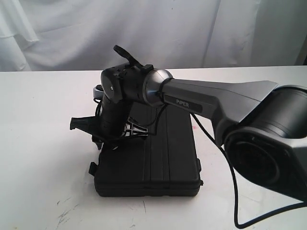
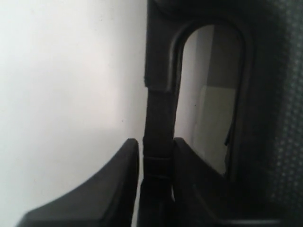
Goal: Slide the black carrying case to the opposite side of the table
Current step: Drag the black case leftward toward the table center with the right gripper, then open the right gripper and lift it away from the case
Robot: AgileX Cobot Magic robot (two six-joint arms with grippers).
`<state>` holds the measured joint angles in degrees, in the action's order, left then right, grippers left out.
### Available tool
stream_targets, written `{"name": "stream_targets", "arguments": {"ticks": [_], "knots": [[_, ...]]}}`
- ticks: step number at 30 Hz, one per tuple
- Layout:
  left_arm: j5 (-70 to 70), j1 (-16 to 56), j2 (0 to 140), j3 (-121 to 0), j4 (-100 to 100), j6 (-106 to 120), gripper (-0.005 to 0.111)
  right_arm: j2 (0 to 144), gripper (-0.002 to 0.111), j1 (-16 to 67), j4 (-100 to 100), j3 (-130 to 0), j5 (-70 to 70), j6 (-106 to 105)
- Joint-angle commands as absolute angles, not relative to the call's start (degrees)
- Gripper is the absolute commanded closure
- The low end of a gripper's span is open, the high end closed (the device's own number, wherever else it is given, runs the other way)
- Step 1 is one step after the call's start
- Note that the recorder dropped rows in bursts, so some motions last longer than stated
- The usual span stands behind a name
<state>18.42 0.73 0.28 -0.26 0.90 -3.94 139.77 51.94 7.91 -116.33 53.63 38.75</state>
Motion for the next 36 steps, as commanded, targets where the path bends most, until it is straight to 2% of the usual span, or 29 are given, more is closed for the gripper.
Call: {"name": "stream_targets", "arguments": {"ticks": [1, 4, 9, 11, 16, 20, 23, 31, 36], "knots": [[18.0, 0.6, 0.0, 0.0, 0.9, -4.0, 0.107, 139.0, 0.068, 52.1, 7.5, -117.1, 53.6, 38.6], [18.0, 0.6, 0.0, 0.0, 0.9, -4.0, 0.107, 138.1, 0.062, 51.6, 7.0, -117.7, 56.1, 38.0], [18.0, 0.6, 0.0, 0.0, 0.9, -4.0, 0.107, 135.0, 0.066, 49.5, 6.4, -118.6, 60.3, 31.7], [18.0, 0.6, 0.0, 0.0, 0.9, -4.0, 0.107, 133.0, 0.076, 48.5, 6.4, -118.6, 61.0, 28.9], [18.0, 0.6, 0.0, 0.0, 0.9, -4.0, 0.107, 127.9, 0.108, 47.5, 1.9, -118.6, 60.9, 20.2], [18.0, 0.6, 0.0, 0.0, 0.9, -4.0, 0.107, 123.7, 0.108, 47.5, -1.4, -117.1, 56.9, 16.6], [18.0, 0.6, 0.0, 0.0, 0.9, -4.0, 0.107, 119.5, 0.108, 47.5, -0.7, -111.2, 51.1, 15.8], [18.0, 0.6, 0.0, 0.0, 0.9, -4.0, 0.107, 101.8, 0.108, 47.5, -0.7, -82.9, 26.1, 12.8], [18.0, 0.6, 0.0, 0.0, 0.9, -4.0, 0.107, 90.0, 0.108, 47.5, -0.7, -70.5, 18.4, 9.6]]}}
